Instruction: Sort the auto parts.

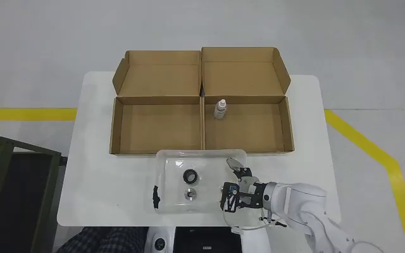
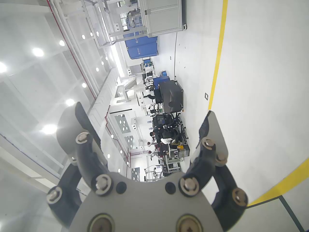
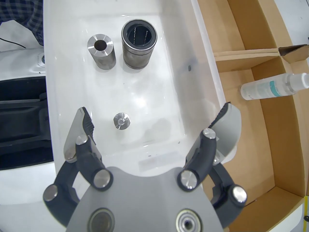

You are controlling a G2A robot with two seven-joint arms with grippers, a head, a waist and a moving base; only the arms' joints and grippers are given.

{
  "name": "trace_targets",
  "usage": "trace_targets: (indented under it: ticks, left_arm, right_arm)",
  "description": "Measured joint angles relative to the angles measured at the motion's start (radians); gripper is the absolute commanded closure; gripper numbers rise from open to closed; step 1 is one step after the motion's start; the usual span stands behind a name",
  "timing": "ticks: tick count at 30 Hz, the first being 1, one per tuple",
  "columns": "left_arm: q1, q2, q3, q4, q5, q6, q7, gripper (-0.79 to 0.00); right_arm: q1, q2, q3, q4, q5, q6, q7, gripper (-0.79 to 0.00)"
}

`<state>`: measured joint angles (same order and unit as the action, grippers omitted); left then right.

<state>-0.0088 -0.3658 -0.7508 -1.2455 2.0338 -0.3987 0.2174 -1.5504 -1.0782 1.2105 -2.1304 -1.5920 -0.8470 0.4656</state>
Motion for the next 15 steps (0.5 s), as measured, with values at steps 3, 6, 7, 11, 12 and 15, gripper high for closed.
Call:
trace_targets:
  ticks: [3,6,7,11,12,15]
  left_arm:
    - [0.0,0.0,0.0,0.0,0.0,0.0,0.0,-0.785]
    - [0.0,0.0,0.0,0.0,0.0,0.0,0.0,-0.785]
    - [0.0,0.0,0.0,0.0,0.0,0.0,0.0,-0.785]
    - [0.0,0.0,0.0,0.0,0.0,0.0,0.0,-0.785]
    - [0.0,0.0,0.0,0.0,0.0,0.0,0.0,-0.785]
    - [0.0,0.0,0.0,0.0,0.0,0.0,0.0,-0.785]
  right_arm:
    - [0.008,0.001,-0.007,0.01,-0.005,0.001,0.011,-0.674]
    - [0.014,0.002,-0.015,0.015,-0.011,0.003,0.023,-0.637]
    - [0.015,0.002,-0.018,0.015,-0.013,0.003,0.026,-0.628]
    - [0.017,0.004,-0.028,0.015,-0.022,-0.001,0.037,-0.57]
    - [0.018,0.005,-0.03,0.014,-0.025,-0.004,0.041,-0.523]
    - [0.019,0.007,-0.036,0.012,-0.036,-0.009,0.054,-0.459]
